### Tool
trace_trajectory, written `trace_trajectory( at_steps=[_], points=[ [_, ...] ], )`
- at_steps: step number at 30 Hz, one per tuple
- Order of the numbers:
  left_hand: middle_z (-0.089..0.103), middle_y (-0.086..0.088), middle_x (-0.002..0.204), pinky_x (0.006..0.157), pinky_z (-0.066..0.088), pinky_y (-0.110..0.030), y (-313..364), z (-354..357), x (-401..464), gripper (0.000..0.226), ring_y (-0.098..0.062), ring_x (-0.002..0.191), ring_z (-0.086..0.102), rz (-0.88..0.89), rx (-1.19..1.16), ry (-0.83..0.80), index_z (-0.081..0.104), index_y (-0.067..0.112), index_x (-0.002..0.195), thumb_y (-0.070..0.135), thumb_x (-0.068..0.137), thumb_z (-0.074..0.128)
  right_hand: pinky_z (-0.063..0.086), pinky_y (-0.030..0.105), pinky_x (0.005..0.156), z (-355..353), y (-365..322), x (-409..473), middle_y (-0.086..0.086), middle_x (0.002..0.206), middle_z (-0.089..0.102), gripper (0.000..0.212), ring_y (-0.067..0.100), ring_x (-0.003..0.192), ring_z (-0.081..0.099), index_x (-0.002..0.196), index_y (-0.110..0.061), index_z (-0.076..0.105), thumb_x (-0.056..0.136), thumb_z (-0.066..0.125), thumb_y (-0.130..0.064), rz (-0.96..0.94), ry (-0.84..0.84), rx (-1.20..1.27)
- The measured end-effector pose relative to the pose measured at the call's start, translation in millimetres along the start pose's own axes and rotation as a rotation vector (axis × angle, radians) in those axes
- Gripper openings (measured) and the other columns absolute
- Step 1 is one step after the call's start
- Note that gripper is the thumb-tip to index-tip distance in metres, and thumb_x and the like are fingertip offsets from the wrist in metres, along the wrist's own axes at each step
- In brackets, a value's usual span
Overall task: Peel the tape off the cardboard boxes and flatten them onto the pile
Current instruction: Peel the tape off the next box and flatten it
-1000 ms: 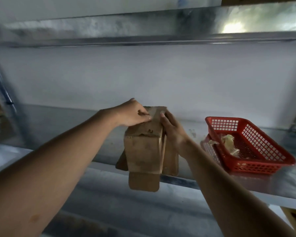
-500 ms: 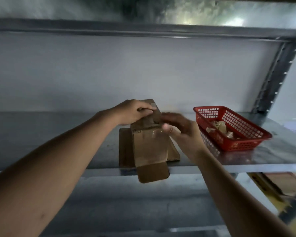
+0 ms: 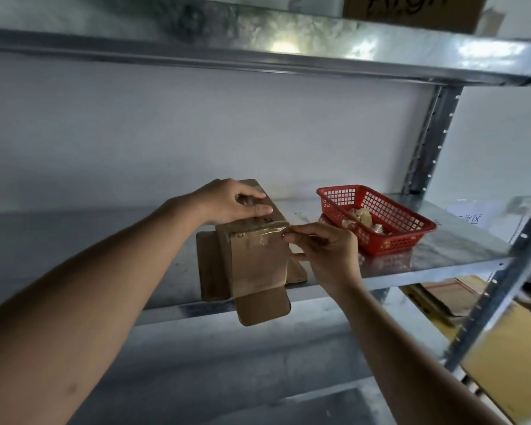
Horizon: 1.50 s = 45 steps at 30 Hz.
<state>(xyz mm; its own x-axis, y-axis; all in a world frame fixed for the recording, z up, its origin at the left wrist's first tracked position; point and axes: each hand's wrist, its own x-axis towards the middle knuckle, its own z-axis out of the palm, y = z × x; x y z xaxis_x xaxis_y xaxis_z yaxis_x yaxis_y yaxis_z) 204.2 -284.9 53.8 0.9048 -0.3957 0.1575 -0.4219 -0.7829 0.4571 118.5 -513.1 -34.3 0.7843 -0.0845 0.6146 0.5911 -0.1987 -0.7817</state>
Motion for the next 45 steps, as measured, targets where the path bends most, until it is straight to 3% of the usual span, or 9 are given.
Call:
trace_trajectory(
  at_steps=[5, 10, 16, 20, 25, 28, 33, 38, 45],
  points=[
    [0.054, 0.01, 0.151, 0.093, 0.037, -0.029, 1.8, -1.6, 2.4, 0.077, -0.013, 0.129, 0.051, 0.02, 0.039, -0.009, 0.062, 0.04, 0.14, 0.083, 0.077, 0.064, 0.063, 0.036, 0.055, -19.3, -11.3, 13.1, -0.012, 0.09, 0.078, 0.016, 0.009, 0.079, 0.077, 0.094, -0.02, 0.08, 0.095, 0.072, -0.007, -0.24, -0.135, -0.366],
    [0.058, 0.012, 0.145, 0.089, 0.041, -0.029, 5.5, 3.1, 6.8, 0.078, -0.01, 0.118, 0.052, 0.035, 0.07, 0.009, 0.064, 0.036, 0.138, 0.085, 0.077, 0.064, 0.06, 0.023, 0.066, -35.6, -37.9, 31.9, -0.003, 0.091, 0.079, 0.009, 0.004, 0.079, 0.074, 0.097, -0.01, 0.08, 0.095, 0.071, -0.011, -0.615, -0.157, -0.695],
    [0.06, 0.01, 0.145, 0.111, 0.044, -0.043, 18.2, 12.8, 7.9, 0.087, -0.02, 0.131, 0.055, 0.035, 0.128, 0.065, 0.066, 0.034, 0.136, 0.091, 0.071, 0.056, 0.064, 0.031, 0.061, -11.3, -53.4, 13.6, 0.002, 0.085, 0.079, 0.014, 0.016, 0.072, 0.078, 0.103, -0.017, 0.077, 0.093, 0.075, -0.006, -0.013, -0.163, -0.109],
    [0.059, 0.011, 0.145, 0.113, 0.041, -0.046, 18.9, 12.9, 5.0, 0.074, -0.022, 0.13, 0.054, 0.03, 0.132, 0.068, 0.065, 0.035, 0.136, 0.085, 0.081, 0.058, 0.064, 0.039, 0.083, -13.4, -57.2, 12.0, 0.016, 0.102, 0.077, 0.03, 0.033, 0.095, 0.077, 0.117, -0.013, 0.07, 0.09, 0.076, 0.0, 0.214, -0.279, 0.202],
    [0.057, 0.011, 0.147, 0.115, 0.038, -0.047, 24.1, 11.4, 3.4, 0.072, -0.023, 0.134, 0.052, 0.031, 0.143, 0.057, 0.064, 0.033, 0.138, 0.081, 0.085, 0.057, 0.059, 0.031, 0.096, -23.1, -56.6, 12.9, 0.003, 0.108, 0.079, 0.026, 0.018, 0.104, 0.075, 0.11, -0.014, 0.079, 0.086, 0.081, -0.006, 0.279, -0.393, 0.042],
    [0.056, 0.009, 0.149, 0.115, 0.038, -0.047, 24.8, 11.1, 2.0, 0.071, -0.024, 0.135, 0.051, 0.02, 0.133, 0.053, 0.063, 0.032, 0.14, 0.079, 0.086, 0.058, 0.063, 0.027, 0.075, -12.1, -61.8, 10.0, -0.001, 0.096, 0.079, 0.021, 0.015, 0.08, 0.077, 0.102, -0.016, 0.08, 0.084, 0.083, -0.007, 0.193, -0.263, -0.07],
    [0.057, 0.009, 0.147, 0.115, 0.038, -0.047, 26.4, 10.5, -0.3, 0.07, -0.022, 0.134, 0.051, 0.008, 0.117, 0.048, 0.063, 0.032, 0.14, 0.078, 0.088, 0.057, 0.037, 0.01, 0.049, 2.0, -59.0, 5.7, -0.016, 0.082, 0.073, 0.023, 0.004, 0.045, 0.056, 0.103, -0.028, 0.076, 0.084, 0.083, -0.019, -0.001, -0.008, -0.371],
    [0.059, 0.005, 0.145, 0.107, 0.043, -0.045, 32.9, 13.6, 0.2, 0.072, -0.024, 0.129, 0.054, -0.025, 0.168, 0.057, 0.063, 0.03, 0.139, 0.08, 0.088, 0.054, 0.035, -0.002, 0.072, 3.4, -58.6, 7.2, -0.01, 0.094, 0.069, 0.014, 0.004, 0.065, 0.066, 0.1, -0.023, 0.081, 0.086, 0.083, -0.027, -0.051, 0.067, -0.607],
    [0.066, -0.005, 0.103, 0.061, 0.032, -0.032, 50.3, 24.3, 4.0, 0.055, -0.021, 0.082, 0.054, -0.154, 0.404, 0.177, 0.06, 0.024, 0.096, 0.076, 0.094, 0.044, 0.061, 0.037, 0.073, 3.2, -57.3, 11.1, 0.002, 0.097, 0.079, 0.018, 0.019, 0.079, 0.072, 0.103, -0.016, 0.082, 0.096, 0.069, -0.026, 0.018, 0.032, -0.843]
  ],
)
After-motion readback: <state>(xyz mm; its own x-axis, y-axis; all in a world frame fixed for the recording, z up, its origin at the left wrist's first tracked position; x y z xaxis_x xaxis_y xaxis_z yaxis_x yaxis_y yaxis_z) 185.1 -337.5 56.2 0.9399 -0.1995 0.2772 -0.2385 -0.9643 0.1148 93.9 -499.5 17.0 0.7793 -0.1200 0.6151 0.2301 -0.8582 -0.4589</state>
